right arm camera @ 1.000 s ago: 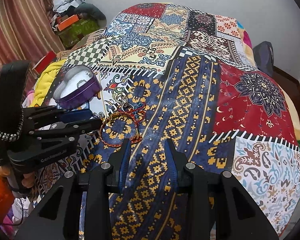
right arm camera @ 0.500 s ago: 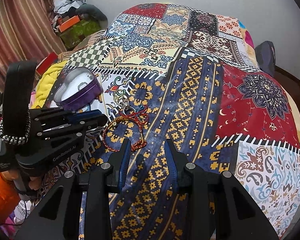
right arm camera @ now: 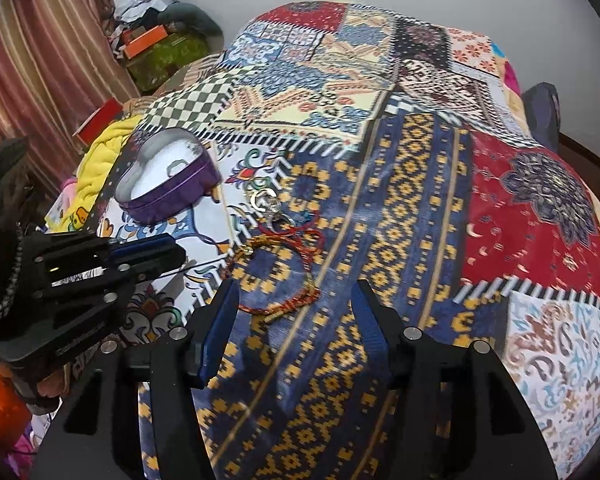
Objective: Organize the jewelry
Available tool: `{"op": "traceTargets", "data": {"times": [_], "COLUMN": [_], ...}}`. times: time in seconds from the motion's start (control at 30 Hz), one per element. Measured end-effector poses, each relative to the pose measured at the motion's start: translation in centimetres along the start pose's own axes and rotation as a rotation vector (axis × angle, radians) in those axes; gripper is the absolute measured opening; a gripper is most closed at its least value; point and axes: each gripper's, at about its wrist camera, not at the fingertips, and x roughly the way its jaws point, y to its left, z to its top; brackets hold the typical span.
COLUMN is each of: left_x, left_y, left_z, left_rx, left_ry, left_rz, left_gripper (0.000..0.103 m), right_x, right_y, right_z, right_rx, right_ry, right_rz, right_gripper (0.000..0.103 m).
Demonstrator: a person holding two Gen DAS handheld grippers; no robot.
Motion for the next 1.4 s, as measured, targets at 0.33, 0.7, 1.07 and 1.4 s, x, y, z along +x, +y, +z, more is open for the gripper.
{"op": "traceTargets", "data": {"times": [0.33, 0.7, 1.07, 1.4], "left_x": [-2.0, -2.5, -3.9, -6.7], "left_y": [1.3, 2.1, 1.9, 1.4], "left_z": [-0.4, -0.9, -1.1, -1.1], "left_rx": [-0.025, -0.038, -0.039, -0.024], "left_ry": [-0.043, -0.054, -0.071, -0.121], "left_rz": [-0.009, -0.018, -0.039, -0.023], "left_gripper": [0.009, 0.009, 0.009, 0.009], "right_x": [2.8, 3.2, 2.2, -0.7], "right_y": [2.7, 2.2, 2.1, 2.8], "right_z": [0.6, 0.6, 0.0, -0.3], "right_rx": [-0.073, -0.072, -0.057, -0.066], "right_ry": [0.050, 0.039, 0.037, -0.011], "right_rz": [-0.017, -0.062, -0.024, -0.014], "right_gripper": [0.062, 0.041, 0.008, 0.007]}}
